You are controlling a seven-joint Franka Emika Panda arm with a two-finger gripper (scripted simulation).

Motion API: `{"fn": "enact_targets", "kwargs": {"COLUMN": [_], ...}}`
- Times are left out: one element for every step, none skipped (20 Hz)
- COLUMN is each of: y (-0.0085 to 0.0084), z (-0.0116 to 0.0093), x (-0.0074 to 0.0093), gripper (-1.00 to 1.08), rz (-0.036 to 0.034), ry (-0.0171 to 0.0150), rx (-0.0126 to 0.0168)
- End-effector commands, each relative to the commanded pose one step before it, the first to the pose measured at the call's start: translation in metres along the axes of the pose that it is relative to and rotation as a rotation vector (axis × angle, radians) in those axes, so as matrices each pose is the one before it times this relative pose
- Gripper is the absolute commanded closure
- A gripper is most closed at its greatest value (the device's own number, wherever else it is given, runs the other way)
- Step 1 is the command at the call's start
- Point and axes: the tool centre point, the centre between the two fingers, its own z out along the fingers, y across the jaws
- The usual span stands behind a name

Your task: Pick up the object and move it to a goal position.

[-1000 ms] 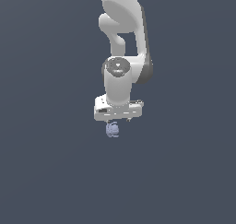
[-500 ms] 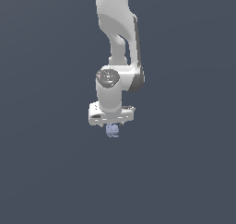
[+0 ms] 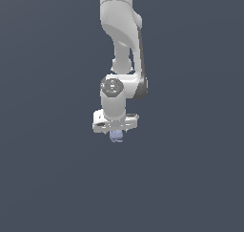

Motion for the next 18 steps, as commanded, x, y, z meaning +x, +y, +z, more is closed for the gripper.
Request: {"fn": "enact_targets", "kwargs": {"y": [0.00013, 0.00018, -0.00021, 0.00015, 0.00013, 0.00009, 0.00004, 0.0, 0.0, 0.0, 0.0, 0.0, 0.0, 0.0, 0.0, 0.0, 0.0, -0.00004], "z": [0.01303, 0.00377, 0.00279, 0.00217, 0.00138, 0.00068, 0.00018, 0.0, 0.0, 0.0, 0.0, 0.0, 0.0, 0.0, 0.0, 0.0, 0.0, -0.00062], "x": [-0.00063, 0.00001, 0.00018, 0.00024, 0.00032, 0.00032, 0.00015, 0.0, 0.0, 0.0, 0.0, 0.0, 0.0, 0.0, 0.0, 0.0, 0.0, 0.00018], "gripper": [-0.92, -0.92, -0.92, -0.92, -0.92, -0.92, -0.92, 1.08, 1.08, 1.08, 1.08, 1.08, 1.08, 1.08, 1.08, 1.08, 1.08, 1.08], "rz": [-0.0006, 0.0, -0.00062, 0.0, 0.0, 0.0, 0.0, 0.0, 0.0, 0.0, 0.0, 0.0, 0.0, 0.0, 0.0, 0.0, 0.0, -0.00009], "ry": [-0.00036, 0.0, 0.0003, 0.0, 0.0, 0.0, 0.0, 0.0, 0.0, 0.0, 0.0, 0.0, 0.0, 0.0, 0.0, 0.0, 0.0, 0.00067], "rx": [0.00011, 0.0, -0.00001, 0.0, 0.0, 0.0, 0.0, 0.0, 0.0, 0.0, 0.0, 0.0, 0.0, 0.0, 0.0, 0.0, 0.0, -0.00014]}}
